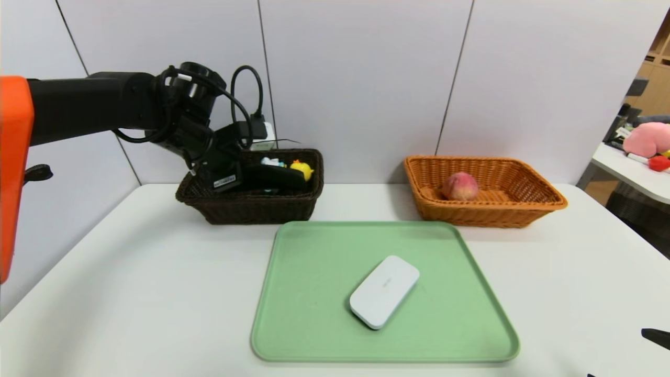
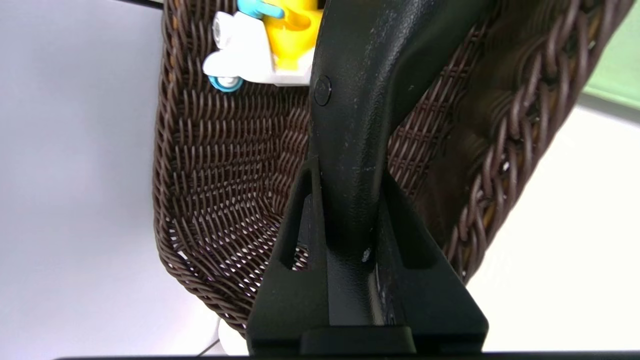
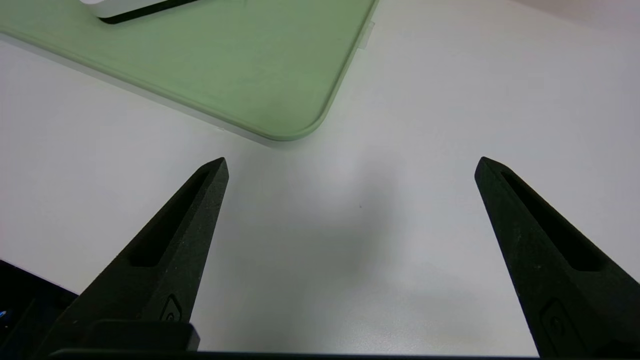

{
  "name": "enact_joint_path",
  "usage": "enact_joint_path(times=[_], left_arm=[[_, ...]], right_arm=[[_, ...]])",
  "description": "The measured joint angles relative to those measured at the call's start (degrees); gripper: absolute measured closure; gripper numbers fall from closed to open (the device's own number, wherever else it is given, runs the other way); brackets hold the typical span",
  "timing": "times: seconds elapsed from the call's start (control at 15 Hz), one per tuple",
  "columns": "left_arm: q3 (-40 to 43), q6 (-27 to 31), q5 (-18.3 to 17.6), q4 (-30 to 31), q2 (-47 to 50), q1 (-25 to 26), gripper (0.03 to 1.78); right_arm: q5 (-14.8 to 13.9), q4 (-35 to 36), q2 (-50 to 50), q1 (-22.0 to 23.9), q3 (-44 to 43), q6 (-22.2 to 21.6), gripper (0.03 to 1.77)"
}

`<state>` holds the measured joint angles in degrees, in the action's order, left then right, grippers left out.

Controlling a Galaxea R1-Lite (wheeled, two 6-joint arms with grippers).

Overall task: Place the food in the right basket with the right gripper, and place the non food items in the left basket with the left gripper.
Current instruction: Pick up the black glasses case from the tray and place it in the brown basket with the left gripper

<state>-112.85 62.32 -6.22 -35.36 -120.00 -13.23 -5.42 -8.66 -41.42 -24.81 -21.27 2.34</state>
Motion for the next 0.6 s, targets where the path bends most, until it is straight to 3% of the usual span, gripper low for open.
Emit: enact_joint_path(times=[0.07,0.33,0.6], left_arm=[[-0.02,0.0,0.02,0.37,-0.09,0.04,1.45],[-0.09,-0.09,0.02,1.41,-0.43,0.15,0.91],[-0.09,-0.2,-0.09,1.52,-0.22,0.28,0.59]], right_arm=[[0.0,0.0,0.0,-0.02,0.06,-0.02,0.1],[-0.02,-0.1,0.0,-0.02,0.17,0.0,0.1],[-0.05,-0.07,0.06,0.01,0.17,-0.06,0.1]])
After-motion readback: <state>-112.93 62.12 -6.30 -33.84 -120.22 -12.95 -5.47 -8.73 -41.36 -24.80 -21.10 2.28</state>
